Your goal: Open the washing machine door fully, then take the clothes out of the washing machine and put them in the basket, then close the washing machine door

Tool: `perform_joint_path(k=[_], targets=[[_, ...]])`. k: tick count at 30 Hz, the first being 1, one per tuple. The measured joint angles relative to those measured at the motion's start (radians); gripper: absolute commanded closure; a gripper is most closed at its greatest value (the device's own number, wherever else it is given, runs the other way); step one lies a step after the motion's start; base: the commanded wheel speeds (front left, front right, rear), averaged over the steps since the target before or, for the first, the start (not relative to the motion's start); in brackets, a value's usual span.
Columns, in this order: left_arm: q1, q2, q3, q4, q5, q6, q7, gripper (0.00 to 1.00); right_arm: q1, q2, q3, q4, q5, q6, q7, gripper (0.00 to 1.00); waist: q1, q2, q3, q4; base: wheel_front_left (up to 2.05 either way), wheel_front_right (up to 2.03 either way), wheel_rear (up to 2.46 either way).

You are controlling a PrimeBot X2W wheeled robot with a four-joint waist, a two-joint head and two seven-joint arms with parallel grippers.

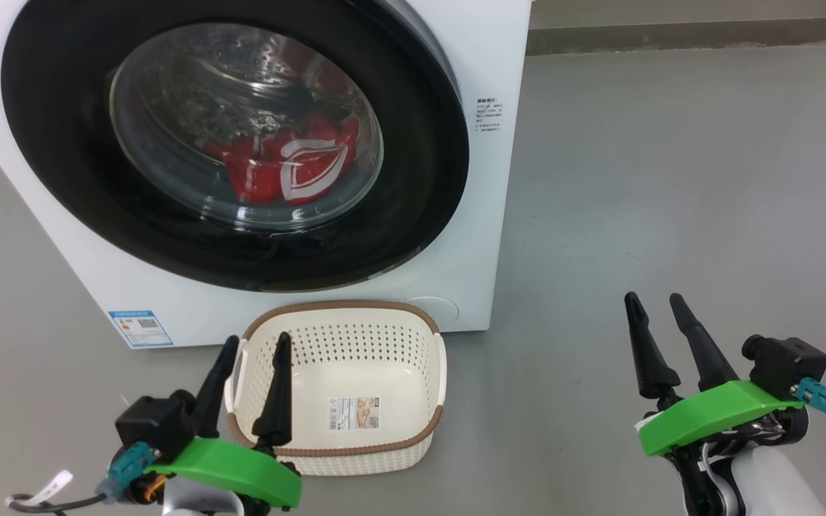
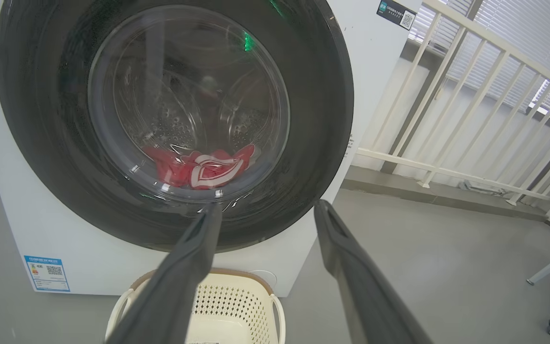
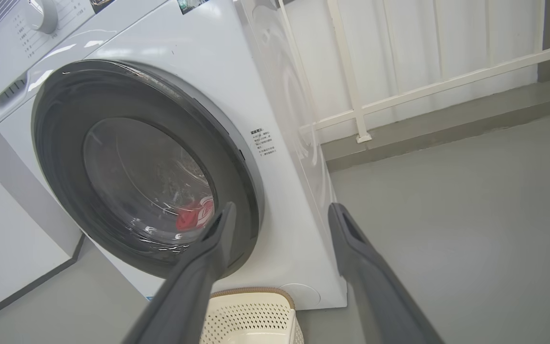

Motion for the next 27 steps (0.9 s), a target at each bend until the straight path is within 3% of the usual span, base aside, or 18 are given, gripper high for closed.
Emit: perform_joint_path(k=[18,27], targets=[[-0.039,0.004,-0.022,0.016,0.185,0.018,-0.051,0.00,-0.049,-0.009,0.018,-0.002,-0.174,0.000,-0.052,0.00,-0.0001,0.0000,-0.002,-0.004,0.00,0.00,0.00],[-0.040,0.004,-0.025,0.024,0.188,0.018,-0.051,0.00,-0.054,-0.014,0.018,-0.005,-0.181,0.000,-0.057,0.00,-0.0001,0.0000,0.002,-0.003,0.00,0.00,0.00]])
